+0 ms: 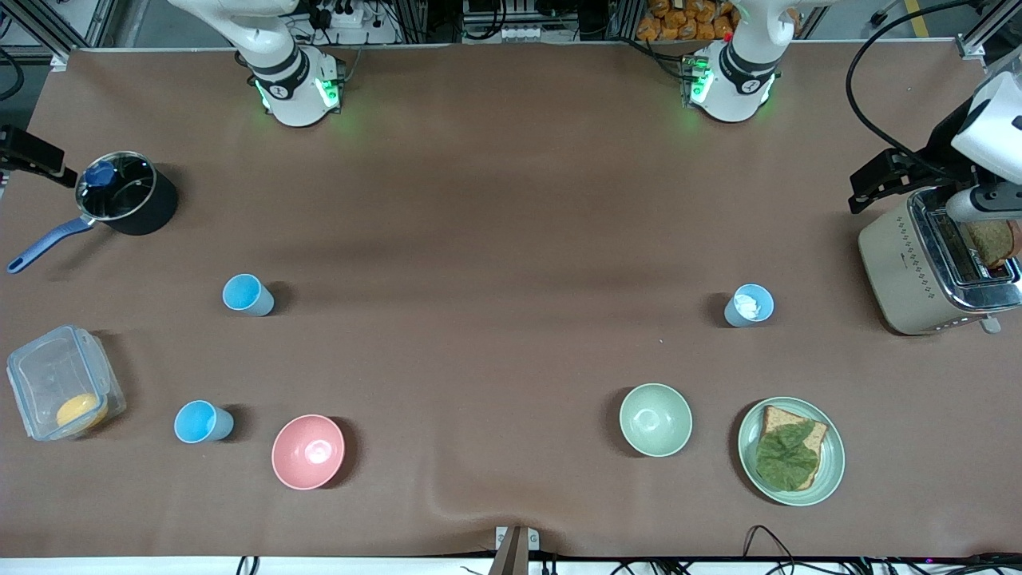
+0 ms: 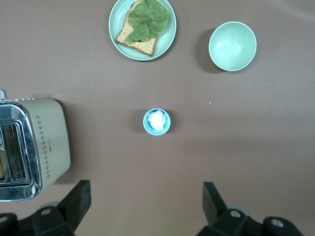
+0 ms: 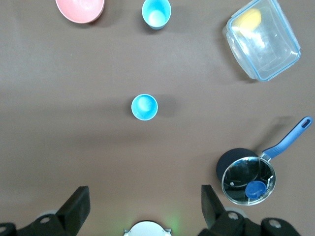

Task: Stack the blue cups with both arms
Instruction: 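Reach the right gripper to a blue cup while the left gripper reaches another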

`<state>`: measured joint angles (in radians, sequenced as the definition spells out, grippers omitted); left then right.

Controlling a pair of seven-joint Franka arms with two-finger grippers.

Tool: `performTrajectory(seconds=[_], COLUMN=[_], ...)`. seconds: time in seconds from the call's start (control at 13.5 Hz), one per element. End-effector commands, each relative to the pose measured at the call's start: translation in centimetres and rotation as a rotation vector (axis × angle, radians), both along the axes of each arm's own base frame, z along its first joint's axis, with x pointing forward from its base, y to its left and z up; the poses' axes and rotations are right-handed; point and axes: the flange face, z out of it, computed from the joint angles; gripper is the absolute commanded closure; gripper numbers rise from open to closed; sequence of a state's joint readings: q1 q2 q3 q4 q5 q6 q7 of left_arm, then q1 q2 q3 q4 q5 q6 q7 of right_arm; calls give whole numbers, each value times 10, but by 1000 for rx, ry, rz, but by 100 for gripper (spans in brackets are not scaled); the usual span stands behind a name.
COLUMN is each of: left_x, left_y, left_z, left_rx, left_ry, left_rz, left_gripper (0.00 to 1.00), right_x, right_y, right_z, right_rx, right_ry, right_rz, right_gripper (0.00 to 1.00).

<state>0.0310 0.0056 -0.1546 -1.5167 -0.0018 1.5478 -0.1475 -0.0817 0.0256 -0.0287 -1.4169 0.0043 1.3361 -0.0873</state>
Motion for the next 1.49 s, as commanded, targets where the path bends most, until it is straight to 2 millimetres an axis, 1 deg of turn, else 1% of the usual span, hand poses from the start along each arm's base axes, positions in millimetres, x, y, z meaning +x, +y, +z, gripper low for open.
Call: performTrajectory(seconds=[0.0,0.07,0.15,0.22,0.3,0.37,0.45,0.52,0.67,0.74,0.82,0.89,0.97,1.04,1.11,1.26,1.34,1.41], left_x=[-6,-4,-3,1,10,19,27,30,32,33,37,42,45,48,50,50,51,51], left_y=[4,11,12,13,21,24,24,25,40,41,41,41,41,40,40,41,42,40], left_z=[6,5,3,-5,-23,-45,-68,-97,-164,-198,-227,-248,-266,-281,-293,-328,-339,-347], left_rx=[-23,-24,-23,-26,-28,-32,-33,-34,-33,-34,-38,-42,-45,-49,-51,-56,-59,-60], left_ry=[3,5,9,23,53,77,88,85,65,52,52,67,85,99,108,164,175,180], left_rz=[-16,-6,-5,-13,-14,-28,-29,-25,5,5,5,7,8,6,6,9,12,9], left_gripper=[0,0,0,0,0,0,0,0,0,0,0,0,0,0,0,0,0,0], right_x=[-5,-3,-1,-1,1,2,1,1,12,18,26,34,43,50,55,64,67,71], right_y=[-4,-4,-2,-1,0,3,5,9,10,9,13,22,26,22,17,1,-9,-13], right_z=[1,-2,-6,-9,-16,-26,-39,-54,-103,-133,-163,-190,-213,-239,-264,-314,-330,-347], right_rx=[18,16,13,12,14,17,21,24,30,36,38,36,34,30,30,34,40,47], right_ry=[13,13,18,26,38,56,85,115,150,165,174,184,192,223,246,281,277,275], right_rz=[-19,-18,-12,-6,-3,1,10,18,21,21,27,42,49,46,38,17,18,38], right_gripper=[0,0,0,0,0,0,0,0,0,0,0,0,0,0,0,0,0,0])
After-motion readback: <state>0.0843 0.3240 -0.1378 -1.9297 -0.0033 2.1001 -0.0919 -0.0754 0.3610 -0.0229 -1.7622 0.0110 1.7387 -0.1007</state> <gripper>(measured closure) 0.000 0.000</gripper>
